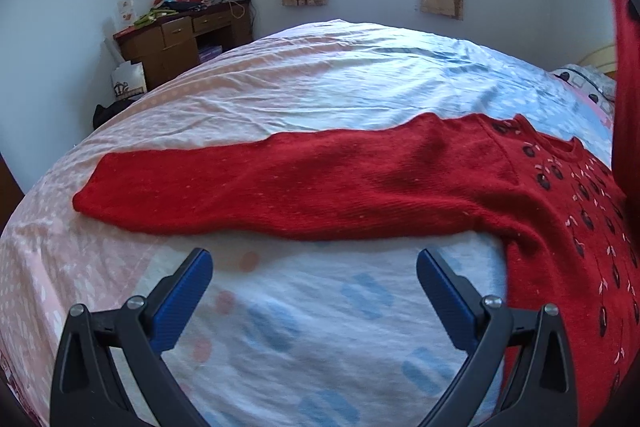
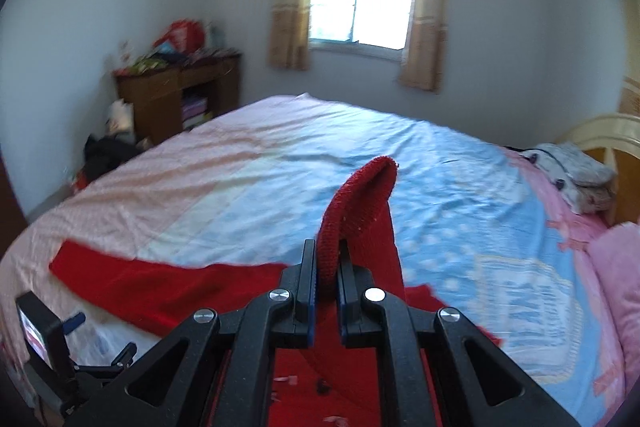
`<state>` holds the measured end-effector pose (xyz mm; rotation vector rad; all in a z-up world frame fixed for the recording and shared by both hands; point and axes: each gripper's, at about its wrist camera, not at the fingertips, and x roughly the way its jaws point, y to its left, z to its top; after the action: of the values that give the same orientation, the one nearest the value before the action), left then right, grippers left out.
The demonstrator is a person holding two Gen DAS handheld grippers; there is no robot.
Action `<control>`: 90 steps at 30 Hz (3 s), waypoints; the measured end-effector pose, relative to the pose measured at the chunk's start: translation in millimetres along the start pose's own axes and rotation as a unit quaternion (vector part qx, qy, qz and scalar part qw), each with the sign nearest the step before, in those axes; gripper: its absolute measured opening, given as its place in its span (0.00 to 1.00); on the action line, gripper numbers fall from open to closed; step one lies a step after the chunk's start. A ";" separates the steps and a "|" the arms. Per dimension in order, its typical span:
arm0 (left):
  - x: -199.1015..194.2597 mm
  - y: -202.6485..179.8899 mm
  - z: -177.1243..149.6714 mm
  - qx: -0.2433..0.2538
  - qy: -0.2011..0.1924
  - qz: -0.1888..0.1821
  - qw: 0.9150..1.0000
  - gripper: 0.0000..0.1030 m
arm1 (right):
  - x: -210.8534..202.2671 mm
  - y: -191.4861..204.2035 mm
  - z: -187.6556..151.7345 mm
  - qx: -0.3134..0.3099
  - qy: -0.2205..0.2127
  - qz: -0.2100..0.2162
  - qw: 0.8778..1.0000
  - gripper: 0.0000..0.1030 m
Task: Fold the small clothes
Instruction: 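Carry the held sleeve across the sweater body with the right tool, then lay the sleeve on the body and open the right tool while the left tool grasps the other sleeve, then lift the other sleeve cuff with the left tool and carry it over the body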
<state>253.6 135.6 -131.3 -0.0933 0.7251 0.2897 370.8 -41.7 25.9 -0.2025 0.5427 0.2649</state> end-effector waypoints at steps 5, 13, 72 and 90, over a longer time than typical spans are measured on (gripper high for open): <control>2.4 7.4 -0.8 0.002 0.004 0.008 1.000 1.00 | 57.4 49.6 -35.9 -0.025 0.046 0.027 0.998 0.07; 2.4 0.7 -4.8 0.027 0.018 0.008 0.999 1.00 | 120.6 62.3 -98.9 0.019 0.132 0.110 0.985 0.35; 7.7 -40.1 23.6 0.076 0.005 -0.019 0.997 0.67 | -13.2 -127.1 -208.6 0.077 0.088 -0.038 0.992 0.65; 37.8 170.1 23.3 -0.153 0.038 0.155 0.975 0.67 | -7.0 -93.7 -227.2 0.028 0.092 -0.042 0.994 0.65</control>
<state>245.5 311.1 -136.3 -0.2853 0.7664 0.6999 283.9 -190.4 -149.5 -0.1956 0.7218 0.1490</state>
